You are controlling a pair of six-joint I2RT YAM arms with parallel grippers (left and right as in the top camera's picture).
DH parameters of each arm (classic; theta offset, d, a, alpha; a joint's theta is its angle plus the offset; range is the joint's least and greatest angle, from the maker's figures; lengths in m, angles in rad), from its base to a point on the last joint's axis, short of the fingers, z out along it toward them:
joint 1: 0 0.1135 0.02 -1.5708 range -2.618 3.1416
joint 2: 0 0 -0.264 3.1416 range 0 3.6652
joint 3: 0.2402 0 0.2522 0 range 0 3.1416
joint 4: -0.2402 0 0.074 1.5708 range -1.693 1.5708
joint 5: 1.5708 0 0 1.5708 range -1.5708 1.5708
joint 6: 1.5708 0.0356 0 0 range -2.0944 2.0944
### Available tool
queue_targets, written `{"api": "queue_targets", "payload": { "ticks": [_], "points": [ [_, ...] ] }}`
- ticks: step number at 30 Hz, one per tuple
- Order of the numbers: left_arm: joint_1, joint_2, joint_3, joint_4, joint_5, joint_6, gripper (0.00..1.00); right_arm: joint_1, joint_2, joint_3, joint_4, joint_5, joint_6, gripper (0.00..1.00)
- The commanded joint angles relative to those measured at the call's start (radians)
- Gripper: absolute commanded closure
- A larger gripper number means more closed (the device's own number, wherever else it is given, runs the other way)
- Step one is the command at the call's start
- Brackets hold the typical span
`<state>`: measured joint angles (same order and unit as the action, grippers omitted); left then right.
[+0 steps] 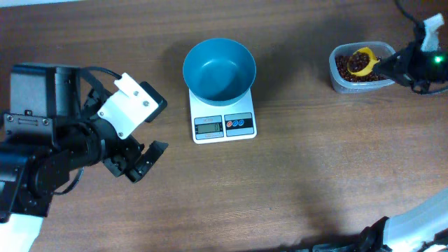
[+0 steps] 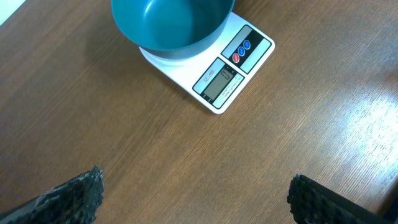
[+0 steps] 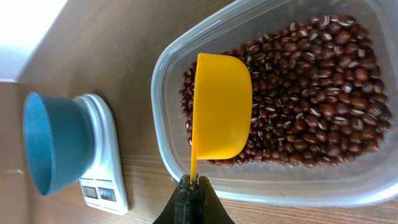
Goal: Scoop item into bowl and weigh 50g on scale
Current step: 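Lift the filled scoop and carry it left over the teal bowl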
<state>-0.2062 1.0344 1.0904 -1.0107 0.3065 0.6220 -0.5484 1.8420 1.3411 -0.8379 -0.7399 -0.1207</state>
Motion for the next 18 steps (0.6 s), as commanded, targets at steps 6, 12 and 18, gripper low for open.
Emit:
{"api": "queue_targets", "payload": {
  "ticks": [6, 12, 18],
  "points": [
    [0.005, 0.0, 0.019, -0.001, 0.001, 0.015, 0.01, -0.03, -0.031, 0.05, -0.037, 0.018, -0.029, 0.96],
    [0.005, 0.0, 0.019, -0.001, 0.001, 0.015, 0.01, -0.129, -0.031, 0.05, -0.054, -0.143, 0.032, 0.96],
    [0.005, 0.0, 0.019, -0.001, 0.001, 0.015, 0.01, -0.18, -0.031, 0.05, -0.121, -0.251, 0.058, 0.96]
  ]
}}
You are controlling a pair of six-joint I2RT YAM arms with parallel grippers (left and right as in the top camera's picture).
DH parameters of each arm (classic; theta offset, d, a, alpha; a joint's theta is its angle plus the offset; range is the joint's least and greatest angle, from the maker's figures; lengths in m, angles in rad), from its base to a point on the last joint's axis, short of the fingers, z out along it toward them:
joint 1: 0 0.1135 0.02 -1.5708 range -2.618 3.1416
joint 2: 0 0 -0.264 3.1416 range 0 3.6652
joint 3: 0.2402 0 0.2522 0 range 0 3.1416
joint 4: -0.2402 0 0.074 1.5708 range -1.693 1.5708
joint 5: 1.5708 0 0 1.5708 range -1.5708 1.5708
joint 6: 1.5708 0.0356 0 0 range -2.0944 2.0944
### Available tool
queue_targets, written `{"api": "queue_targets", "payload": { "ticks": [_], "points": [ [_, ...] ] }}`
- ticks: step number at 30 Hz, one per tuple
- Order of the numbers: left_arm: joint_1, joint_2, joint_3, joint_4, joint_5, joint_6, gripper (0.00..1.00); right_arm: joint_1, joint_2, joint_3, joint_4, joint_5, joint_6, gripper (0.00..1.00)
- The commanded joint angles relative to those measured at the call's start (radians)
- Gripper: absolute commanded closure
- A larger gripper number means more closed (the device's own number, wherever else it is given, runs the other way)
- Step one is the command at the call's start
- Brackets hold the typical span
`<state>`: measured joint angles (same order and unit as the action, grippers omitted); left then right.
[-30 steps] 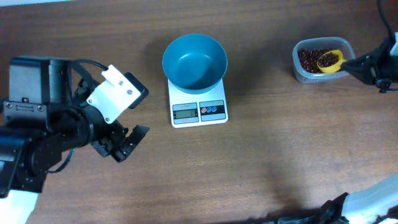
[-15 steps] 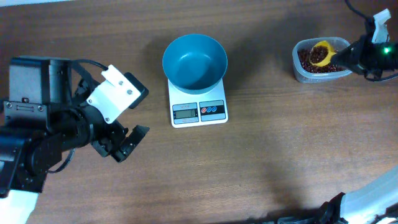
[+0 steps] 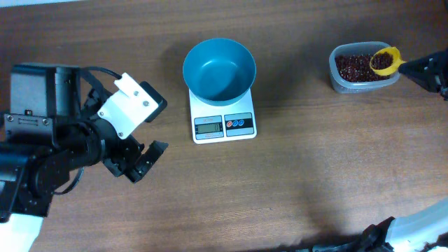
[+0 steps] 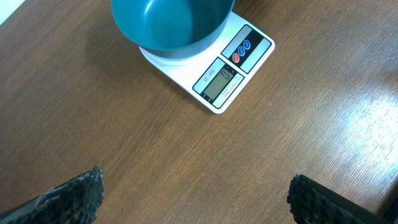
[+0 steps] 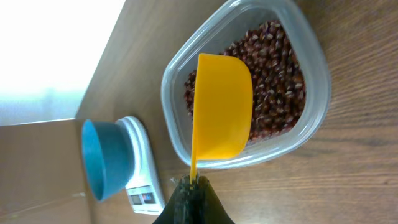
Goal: Scoop item into bowl and weigh 50g on scale
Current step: 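Lift the filled scoop and carry it left over the teal bowl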
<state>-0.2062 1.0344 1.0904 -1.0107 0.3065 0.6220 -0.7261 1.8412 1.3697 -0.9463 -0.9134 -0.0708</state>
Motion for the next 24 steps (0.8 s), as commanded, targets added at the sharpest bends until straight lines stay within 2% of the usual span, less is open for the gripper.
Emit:
{"api": "queue_targets", "payload": {
  "ticks": [1, 5, 9, 19, 24],
  "points": [
    [0.005, 0.0, 0.019, -0.001, 0.001, 0.015, 0.01, -0.002, -0.031, 0.022, -0.019, -0.108, 0.008, 0.96],
    [0.005, 0.0, 0.019, -0.001, 0.001, 0.015, 0.01, -0.001, -0.031, 0.022, -0.023, -0.256, 0.008, 0.96],
    [0.005, 0.0, 0.019, -0.001, 0.001, 0.015, 0.01, 0.049, -0.031, 0.022, -0.027, -0.317, 0.008, 0.96],
    [0.005, 0.0, 0.019, -0.001, 0.001, 0.015, 0.01, 0.391, -0.031, 0.022, 0.003, -0.39, 0.008, 0.96],
    [0.005, 0.0, 0.019, -0.002, 0.001, 0.015, 0.01, 0.532, -0.031, 0.024, 0.124, -0.392, 0.008, 0.96]
  ]
}}
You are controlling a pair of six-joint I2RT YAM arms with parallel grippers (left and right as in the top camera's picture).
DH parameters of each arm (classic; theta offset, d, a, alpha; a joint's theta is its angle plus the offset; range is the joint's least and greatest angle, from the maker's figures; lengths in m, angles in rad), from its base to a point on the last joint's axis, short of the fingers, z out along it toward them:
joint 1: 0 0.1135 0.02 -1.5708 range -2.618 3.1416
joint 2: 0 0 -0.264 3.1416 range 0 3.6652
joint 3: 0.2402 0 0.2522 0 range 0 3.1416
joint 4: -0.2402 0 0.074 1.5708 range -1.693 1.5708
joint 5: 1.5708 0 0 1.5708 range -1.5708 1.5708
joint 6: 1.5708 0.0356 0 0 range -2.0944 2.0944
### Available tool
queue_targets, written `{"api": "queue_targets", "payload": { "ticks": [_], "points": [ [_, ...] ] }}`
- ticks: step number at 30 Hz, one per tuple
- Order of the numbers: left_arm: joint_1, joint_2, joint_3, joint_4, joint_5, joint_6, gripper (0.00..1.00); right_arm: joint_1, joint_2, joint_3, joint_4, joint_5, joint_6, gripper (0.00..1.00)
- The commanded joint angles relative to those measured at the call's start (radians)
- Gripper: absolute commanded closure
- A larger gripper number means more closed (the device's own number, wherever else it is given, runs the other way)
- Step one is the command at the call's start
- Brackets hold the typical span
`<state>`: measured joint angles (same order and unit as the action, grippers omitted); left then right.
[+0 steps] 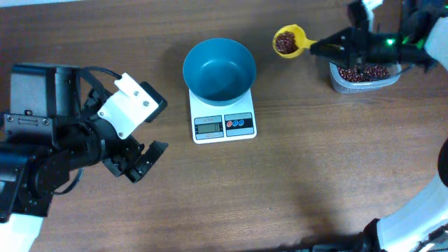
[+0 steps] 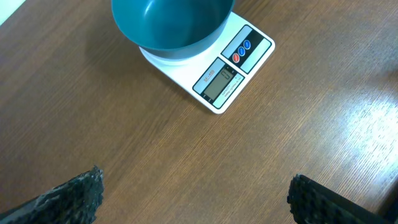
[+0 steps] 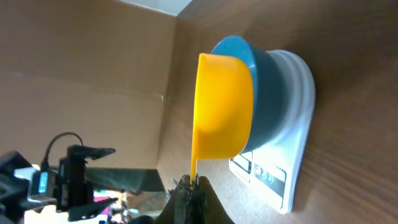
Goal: Scoop item into bowl and weigh 50g on scale
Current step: 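Lift the filled scoop and carry it left over the teal bowl, then tilt the scoop with the right gripper to pour beans into the bowl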
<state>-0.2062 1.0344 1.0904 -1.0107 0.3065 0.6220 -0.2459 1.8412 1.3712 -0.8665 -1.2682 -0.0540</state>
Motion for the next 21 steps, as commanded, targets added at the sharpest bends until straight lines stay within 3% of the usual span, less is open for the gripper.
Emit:
{"api": "queue_targets", "payload": {
  "ticks": [1, 8, 11, 17, 21],
  "points": [
    [0.005, 0.0, 0.019, -0.001, 0.001, 0.015, 0.01, 0.07, -0.031, 0.022, 0.07, -0.037, -0.009, 0.96],
    [0.005, 0.0, 0.019, -0.001, 0.001, 0.015, 0.01, 0.214, -0.031, 0.022, 0.286, 0.036, -0.026, 0.96],
    [0.005, 0.0, 0.019, -0.001, 0.001, 0.015, 0.01, 0.274, -0.031, 0.022, 0.288, 0.156, -0.186, 0.96],
    [0.005, 0.0, 0.019, -0.001, 0.001, 0.015, 0.01, 0.294, -0.031, 0.022, 0.288, 0.195, -0.185, 0.96],
    [0.005, 0.0, 0.019, -0.001, 0.001, 0.015, 0.01, 0.342, -0.031, 0.022, 0.288, 0.33, -0.229, 0.96]
  ]
}}
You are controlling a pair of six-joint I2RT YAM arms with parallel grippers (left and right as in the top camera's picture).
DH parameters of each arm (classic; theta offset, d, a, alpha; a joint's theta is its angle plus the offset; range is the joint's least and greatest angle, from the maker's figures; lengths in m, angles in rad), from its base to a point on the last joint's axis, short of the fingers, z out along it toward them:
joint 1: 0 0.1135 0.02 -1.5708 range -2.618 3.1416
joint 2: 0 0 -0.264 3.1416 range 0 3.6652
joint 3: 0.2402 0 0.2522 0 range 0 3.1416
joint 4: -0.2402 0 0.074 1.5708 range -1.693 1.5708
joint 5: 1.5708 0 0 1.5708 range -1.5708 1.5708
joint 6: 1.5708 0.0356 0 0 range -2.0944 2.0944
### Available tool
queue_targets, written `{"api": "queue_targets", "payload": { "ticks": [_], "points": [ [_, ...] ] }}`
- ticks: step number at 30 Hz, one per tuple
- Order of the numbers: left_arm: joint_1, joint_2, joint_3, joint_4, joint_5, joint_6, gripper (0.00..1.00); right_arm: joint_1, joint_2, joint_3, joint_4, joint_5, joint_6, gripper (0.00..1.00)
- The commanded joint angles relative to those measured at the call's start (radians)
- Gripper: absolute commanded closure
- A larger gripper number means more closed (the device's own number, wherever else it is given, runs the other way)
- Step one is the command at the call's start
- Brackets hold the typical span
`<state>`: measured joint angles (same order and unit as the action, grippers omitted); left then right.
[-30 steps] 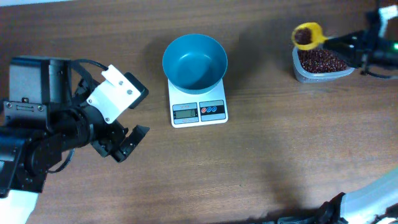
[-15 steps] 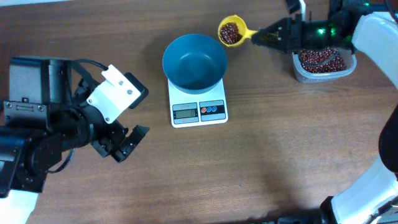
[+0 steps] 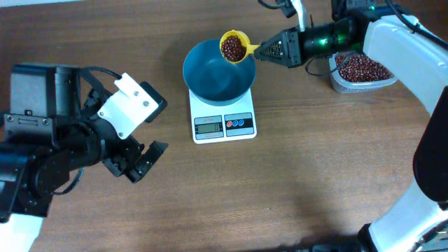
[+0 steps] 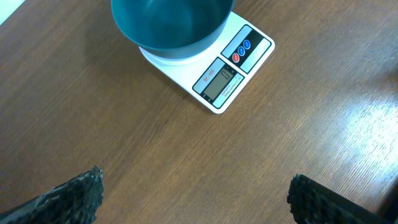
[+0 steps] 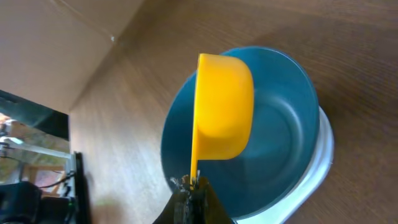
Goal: Scoop item into bowl and weigh 50g on scale
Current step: 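Tilt the scoop with the right gripper to pour beans into the bowl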
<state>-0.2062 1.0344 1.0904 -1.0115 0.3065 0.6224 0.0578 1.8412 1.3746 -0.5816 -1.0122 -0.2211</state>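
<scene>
A yellow scoop (image 3: 234, 47) heaped with red beans hangs over the far rim of the empty blue bowl (image 3: 210, 77), which stands on the white scale (image 3: 234, 124). My right gripper (image 3: 271, 49) is shut on the scoop's handle. From the right wrist I see the scoop's underside (image 5: 222, 106) above the bowl (image 5: 280, 149), with the gripper (image 5: 193, 185) at the handle's end. My left gripper (image 3: 143, 159) hovers open over bare wood left of the scale; its fingertips (image 4: 74, 193) show at the bottom corners, with the bowl (image 4: 171, 25) and scale (image 4: 227, 78) ahead.
A clear tub of red beans (image 3: 360, 70) stands at the back right. The left arm's bulky base (image 3: 42, 140) fills the left edge of the table. The right arm (image 3: 399, 49) reaches in from the right across the back.
My right gripper has carried the loaded scoop further left, from the gap between tub and bowl to over the bowl's far rim. The left arm has not moved.
The scoop was in the beans in the tub, held by my right gripper. It then stood lifted at the tub's right side, full of beans. Later it was between tub and bowl, and now it is over the bowl. The left gripper stayed open and still.
</scene>
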Motion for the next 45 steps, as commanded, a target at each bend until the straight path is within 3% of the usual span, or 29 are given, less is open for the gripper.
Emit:
{"api": "queue_targets", "payload": {
  "ticks": [1, 13, 26, 30, 45],
  "points": [
    [0.005, 0.0, 0.019, 0.0, 0.001, 0.015, 0.01, 0.054, -0.031, 0.019, 0.003, 0.111, -0.091, 0.96],
    [0.005, 0.0, 0.019, 0.0, 0.001, 0.015, 0.01, 0.171, -0.09, 0.019, 0.027, 0.472, -0.116, 0.96],
    [0.005, 0.0, 0.019, 0.0, 0.001, 0.015, 0.01, 0.209, -0.131, 0.019, 0.014, 0.476, -0.112, 0.96],
    [0.005, 0.0, 0.019, 0.0, 0.001, 0.015, 0.01, 0.23, -0.131, 0.019, 0.014, 0.58, -0.111, 0.96],
    [0.005, 0.0, 0.019, 0.0, 0.001, 0.015, 0.01, 0.269, -0.13, 0.019, 0.059, 0.628, -0.112, 0.96]
  ]
}}
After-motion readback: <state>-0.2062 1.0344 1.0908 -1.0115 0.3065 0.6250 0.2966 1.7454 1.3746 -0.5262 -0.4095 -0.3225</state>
